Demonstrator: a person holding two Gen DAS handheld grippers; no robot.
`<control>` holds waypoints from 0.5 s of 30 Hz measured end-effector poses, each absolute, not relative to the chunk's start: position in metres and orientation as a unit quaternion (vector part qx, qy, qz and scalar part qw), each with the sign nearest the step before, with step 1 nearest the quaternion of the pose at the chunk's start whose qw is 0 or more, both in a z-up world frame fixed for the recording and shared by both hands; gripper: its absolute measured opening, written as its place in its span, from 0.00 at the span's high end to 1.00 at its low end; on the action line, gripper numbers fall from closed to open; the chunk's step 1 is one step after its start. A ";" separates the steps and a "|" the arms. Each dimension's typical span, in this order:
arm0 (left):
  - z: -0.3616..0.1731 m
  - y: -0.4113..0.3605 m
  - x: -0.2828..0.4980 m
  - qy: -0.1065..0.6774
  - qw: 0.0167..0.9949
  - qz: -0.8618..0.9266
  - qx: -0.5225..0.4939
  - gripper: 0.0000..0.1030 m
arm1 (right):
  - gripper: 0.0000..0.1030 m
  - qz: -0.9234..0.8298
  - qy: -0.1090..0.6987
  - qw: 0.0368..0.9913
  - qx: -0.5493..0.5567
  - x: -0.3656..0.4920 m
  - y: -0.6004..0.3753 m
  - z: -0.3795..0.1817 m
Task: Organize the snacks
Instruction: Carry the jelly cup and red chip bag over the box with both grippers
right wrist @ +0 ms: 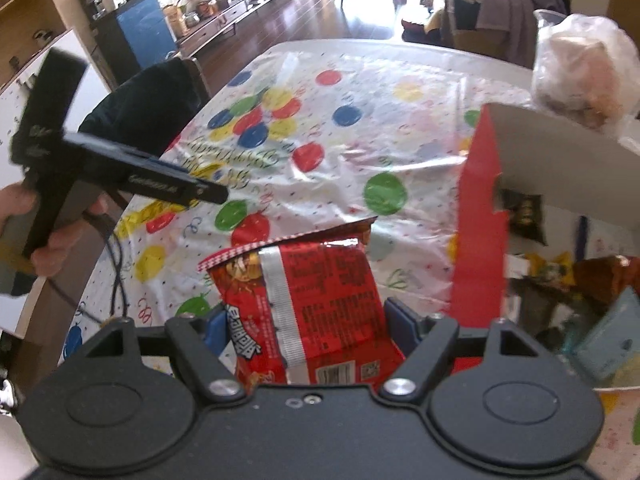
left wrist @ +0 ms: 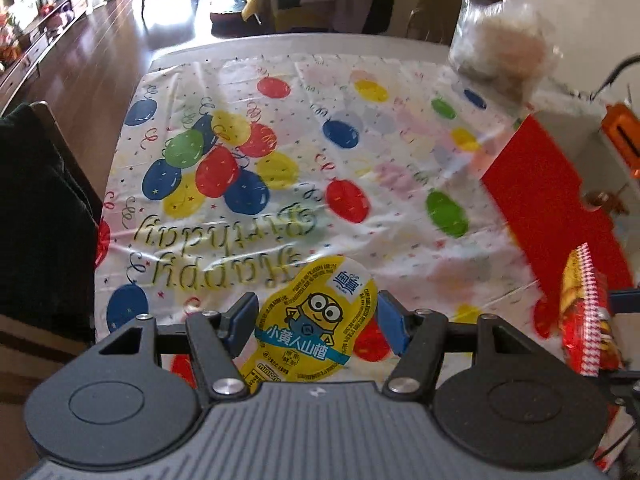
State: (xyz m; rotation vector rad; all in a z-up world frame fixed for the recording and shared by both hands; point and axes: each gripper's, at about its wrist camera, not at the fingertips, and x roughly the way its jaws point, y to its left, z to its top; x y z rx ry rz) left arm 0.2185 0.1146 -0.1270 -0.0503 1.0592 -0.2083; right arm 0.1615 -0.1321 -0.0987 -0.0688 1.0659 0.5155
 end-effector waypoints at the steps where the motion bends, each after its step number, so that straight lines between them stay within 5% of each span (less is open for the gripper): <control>1: -0.121 0.111 0.216 0.501 0.859 -0.098 -0.029 0.38 | 0.25 0.240 0.499 0.832 -0.032 0.162 -0.136 -0.095; 5: -0.096 0.095 0.206 0.487 0.867 -0.096 -0.043 0.38 | 0.25 0.228 0.490 0.841 -0.030 0.163 -0.155 -0.081; 8: -0.079 0.078 0.201 0.479 0.872 -0.092 -0.039 0.38 | 0.36 0.229 0.486 0.844 -0.015 0.165 -0.171 -0.071; 11: -0.065 0.061 0.198 0.475 0.875 -0.087 -0.035 0.38 | 0.56 0.235 0.485 0.842 0.016 0.171 -0.190 -0.063; 15: -0.051 0.045 0.194 0.460 0.883 -0.082 -0.039 0.38 | 0.60 0.234 0.475 0.848 0.022 0.177 -0.211 -0.057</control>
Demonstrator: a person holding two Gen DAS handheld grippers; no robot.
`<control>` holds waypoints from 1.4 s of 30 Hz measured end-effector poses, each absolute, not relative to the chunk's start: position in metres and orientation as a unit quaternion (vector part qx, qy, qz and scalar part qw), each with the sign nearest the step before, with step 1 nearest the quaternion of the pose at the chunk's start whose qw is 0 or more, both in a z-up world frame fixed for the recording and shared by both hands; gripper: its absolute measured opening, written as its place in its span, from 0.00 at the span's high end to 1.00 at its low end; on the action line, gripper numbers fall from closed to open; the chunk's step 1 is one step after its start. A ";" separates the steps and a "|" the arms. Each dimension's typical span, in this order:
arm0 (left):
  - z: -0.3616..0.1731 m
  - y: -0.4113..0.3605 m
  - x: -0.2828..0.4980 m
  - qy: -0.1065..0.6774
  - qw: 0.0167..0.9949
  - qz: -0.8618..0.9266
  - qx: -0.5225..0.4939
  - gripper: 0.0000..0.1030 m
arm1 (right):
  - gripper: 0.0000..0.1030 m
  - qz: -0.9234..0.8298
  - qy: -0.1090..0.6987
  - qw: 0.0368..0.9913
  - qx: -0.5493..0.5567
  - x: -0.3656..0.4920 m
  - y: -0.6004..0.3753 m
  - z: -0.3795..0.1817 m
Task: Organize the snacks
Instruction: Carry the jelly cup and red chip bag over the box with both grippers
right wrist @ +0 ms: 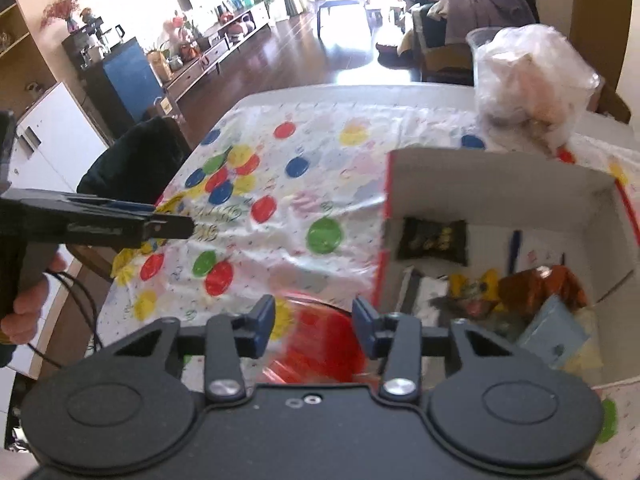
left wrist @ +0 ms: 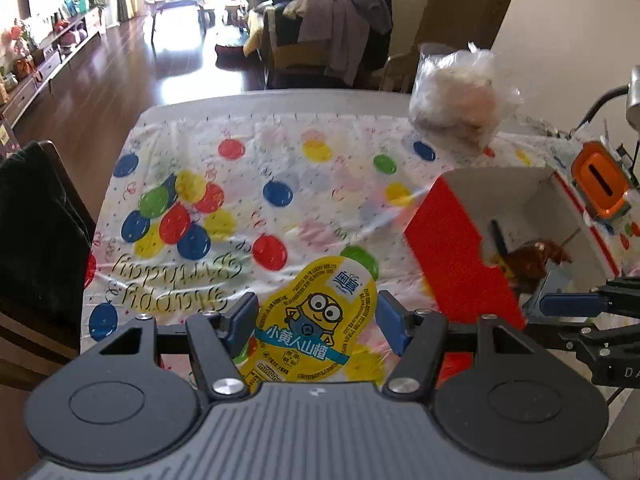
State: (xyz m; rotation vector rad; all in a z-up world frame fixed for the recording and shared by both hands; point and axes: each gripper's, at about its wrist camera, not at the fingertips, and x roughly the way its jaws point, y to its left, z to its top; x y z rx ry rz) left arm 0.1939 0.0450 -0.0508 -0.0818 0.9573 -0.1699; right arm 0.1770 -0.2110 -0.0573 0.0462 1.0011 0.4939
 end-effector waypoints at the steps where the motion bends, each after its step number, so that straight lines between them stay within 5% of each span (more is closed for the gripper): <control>1: -0.049 0.043 0.193 0.459 0.884 -0.078 -0.043 0.38 | 0.59 0.239 0.475 0.847 0.025 0.177 -0.215 -0.056; 7: -0.048 0.040 0.181 0.456 0.886 -0.062 -0.053 0.38 | 0.54 0.277 0.480 0.833 0.000 0.164 -0.216 -0.061; 11: -0.052 0.050 0.172 0.458 0.885 -0.052 -0.059 0.38 | 0.34 0.285 0.488 0.825 -0.003 0.157 -0.199 -0.074; 14: -0.054 0.060 0.164 0.455 0.888 -0.049 -0.050 0.38 | 0.32 0.291 0.490 0.821 -0.012 0.156 -0.174 -0.082; 17: -0.055 0.072 0.157 0.452 0.890 -0.047 -0.043 0.38 | 0.17 0.275 0.478 0.834 -0.029 0.154 -0.149 -0.092; 22: -0.064 0.096 0.152 0.460 0.886 -0.047 -0.039 0.38 | 0.15 0.214 0.475 0.851 -0.062 0.157 -0.114 -0.123; 24: -0.067 0.103 0.151 0.463 0.884 -0.049 -0.035 0.38 | 0.07 0.180 0.460 0.866 -0.078 0.159 -0.104 -0.135; 31: -0.074 0.122 0.152 0.470 0.880 -0.060 -0.034 0.38 | 0.08 0.100 0.439 0.883 -0.132 0.161 -0.074 -0.154; 42: -0.076 0.128 0.155 0.472 0.877 -0.082 -0.029 0.38 | 0.09 0.031 0.462 0.883 -0.074 0.165 -0.071 -0.177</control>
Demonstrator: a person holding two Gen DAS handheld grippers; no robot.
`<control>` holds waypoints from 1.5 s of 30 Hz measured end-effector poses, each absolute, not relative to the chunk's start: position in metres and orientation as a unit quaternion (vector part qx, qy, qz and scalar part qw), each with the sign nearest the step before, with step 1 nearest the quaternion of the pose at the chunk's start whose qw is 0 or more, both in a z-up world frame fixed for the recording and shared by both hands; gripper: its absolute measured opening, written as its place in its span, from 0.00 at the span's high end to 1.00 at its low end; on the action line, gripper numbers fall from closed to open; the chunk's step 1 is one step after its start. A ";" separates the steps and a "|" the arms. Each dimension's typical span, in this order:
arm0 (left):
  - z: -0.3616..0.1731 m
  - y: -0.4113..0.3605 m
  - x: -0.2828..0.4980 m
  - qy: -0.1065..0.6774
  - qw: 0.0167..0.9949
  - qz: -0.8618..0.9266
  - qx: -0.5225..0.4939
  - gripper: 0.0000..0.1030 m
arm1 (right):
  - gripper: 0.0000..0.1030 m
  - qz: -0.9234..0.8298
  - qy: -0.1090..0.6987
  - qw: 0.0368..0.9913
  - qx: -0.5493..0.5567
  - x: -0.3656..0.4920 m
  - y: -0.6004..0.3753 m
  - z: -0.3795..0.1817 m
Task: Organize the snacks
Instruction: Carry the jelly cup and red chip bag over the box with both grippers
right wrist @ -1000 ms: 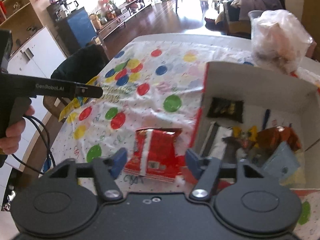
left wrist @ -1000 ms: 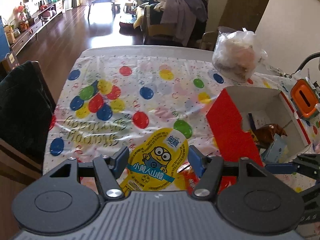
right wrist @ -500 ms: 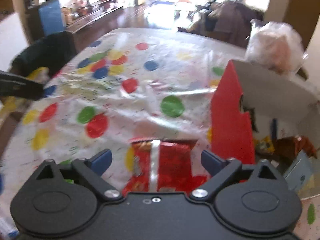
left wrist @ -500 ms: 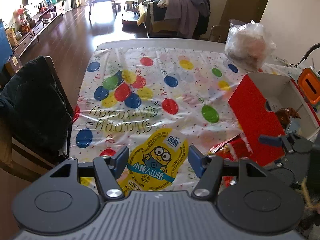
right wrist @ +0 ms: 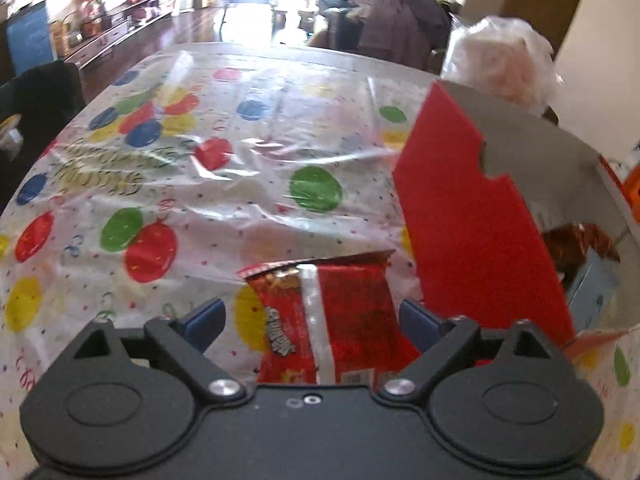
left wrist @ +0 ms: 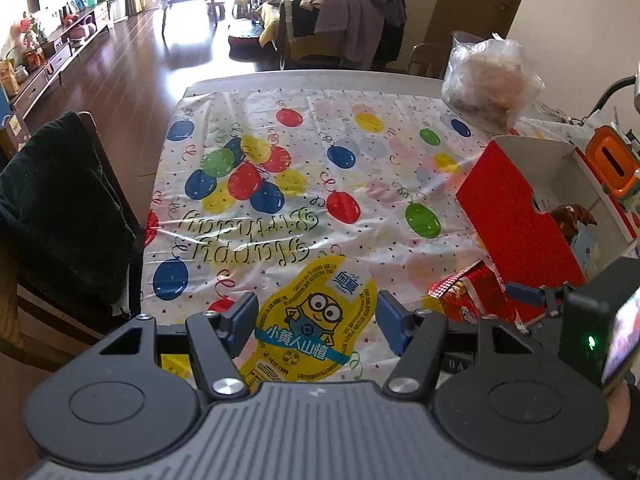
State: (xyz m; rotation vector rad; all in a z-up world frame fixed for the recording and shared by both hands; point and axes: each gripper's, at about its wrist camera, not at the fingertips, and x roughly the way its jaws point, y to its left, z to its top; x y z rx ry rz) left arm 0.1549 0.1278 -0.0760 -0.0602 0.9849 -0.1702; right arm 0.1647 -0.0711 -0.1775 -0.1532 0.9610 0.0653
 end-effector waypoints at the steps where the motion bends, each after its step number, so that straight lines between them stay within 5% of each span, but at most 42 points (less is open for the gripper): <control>1: -0.076 0.128 0.155 0.473 0.877 -0.084 -0.028 0.38 | 0.09 0.026 0.464 0.883 -0.069 0.166 -0.073 -0.180; 10: -0.077 0.128 0.156 0.476 0.874 -0.093 -0.028 0.38 | 0.14 0.030 0.474 0.878 -0.056 0.178 -0.074 -0.190; 12: -0.077 0.129 0.155 0.476 0.874 -0.093 -0.029 0.38 | 0.25 0.038 0.478 0.877 -0.043 0.180 -0.076 -0.189; 16: -0.076 0.132 0.154 0.476 0.875 -0.088 -0.031 0.38 | 0.29 0.055 0.485 0.872 -0.032 0.180 -0.074 -0.186; 45: -0.017 0.015 0.156 0.427 0.896 -0.115 -0.035 0.38 | 0.30 0.099 0.424 0.900 0.008 0.166 -0.207 -0.053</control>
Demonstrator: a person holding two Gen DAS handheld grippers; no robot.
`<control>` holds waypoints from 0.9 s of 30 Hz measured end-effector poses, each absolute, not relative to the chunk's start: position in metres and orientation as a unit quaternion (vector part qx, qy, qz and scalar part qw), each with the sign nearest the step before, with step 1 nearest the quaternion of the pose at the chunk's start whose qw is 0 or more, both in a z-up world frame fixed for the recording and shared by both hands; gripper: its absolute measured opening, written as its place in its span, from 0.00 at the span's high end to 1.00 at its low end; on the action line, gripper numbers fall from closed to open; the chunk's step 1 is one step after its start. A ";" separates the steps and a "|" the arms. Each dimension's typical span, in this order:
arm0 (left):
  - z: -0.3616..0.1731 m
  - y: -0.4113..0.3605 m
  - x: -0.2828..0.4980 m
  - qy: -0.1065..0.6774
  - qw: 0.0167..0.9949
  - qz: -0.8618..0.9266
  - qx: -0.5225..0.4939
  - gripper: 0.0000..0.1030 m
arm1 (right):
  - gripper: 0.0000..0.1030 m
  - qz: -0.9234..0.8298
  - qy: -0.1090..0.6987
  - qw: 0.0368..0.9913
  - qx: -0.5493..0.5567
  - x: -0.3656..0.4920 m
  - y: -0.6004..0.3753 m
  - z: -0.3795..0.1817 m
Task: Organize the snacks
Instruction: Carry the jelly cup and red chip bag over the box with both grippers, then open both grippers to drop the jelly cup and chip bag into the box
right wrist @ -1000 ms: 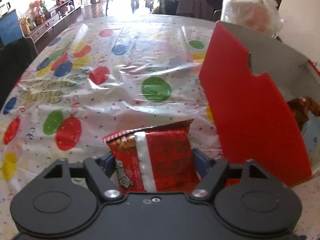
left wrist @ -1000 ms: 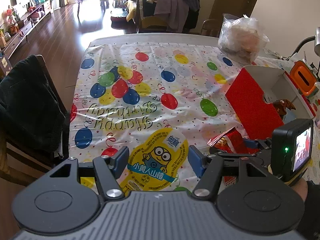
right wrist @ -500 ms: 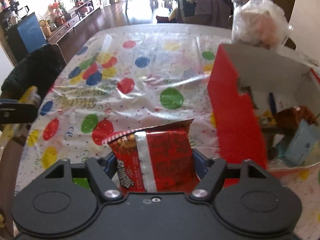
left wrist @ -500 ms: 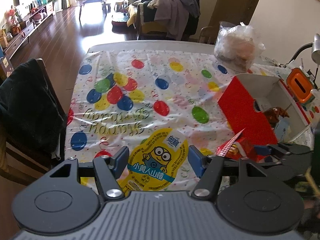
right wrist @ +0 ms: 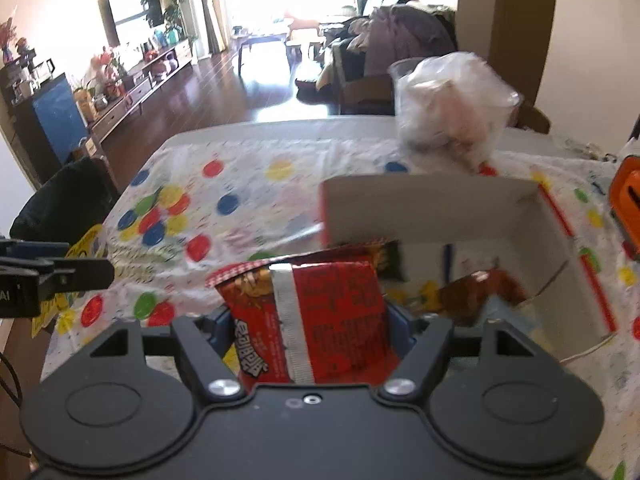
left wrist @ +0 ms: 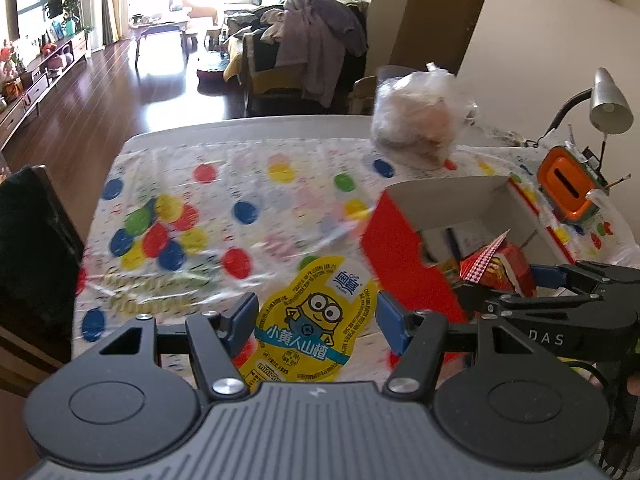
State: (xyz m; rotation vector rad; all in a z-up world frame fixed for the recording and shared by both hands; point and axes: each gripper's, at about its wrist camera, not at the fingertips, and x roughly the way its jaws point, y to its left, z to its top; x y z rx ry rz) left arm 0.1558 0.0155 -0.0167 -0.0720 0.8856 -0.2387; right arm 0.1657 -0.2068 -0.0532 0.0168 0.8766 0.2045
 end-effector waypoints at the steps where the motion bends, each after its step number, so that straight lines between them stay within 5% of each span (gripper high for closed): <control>1: -0.015 0.007 0.157 0.427 0.896 -0.116 -0.035 0.38 | 0.30 0.098 0.421 0.902 0.008 0.167 -0.216 -0.052; 27: -0.065 -0.199 0.230 0.491 0.865 -0.104 0.024 0.38 | 0.31 0.114 0.443 0.889 -0.015 0.232 -0.386 -0.095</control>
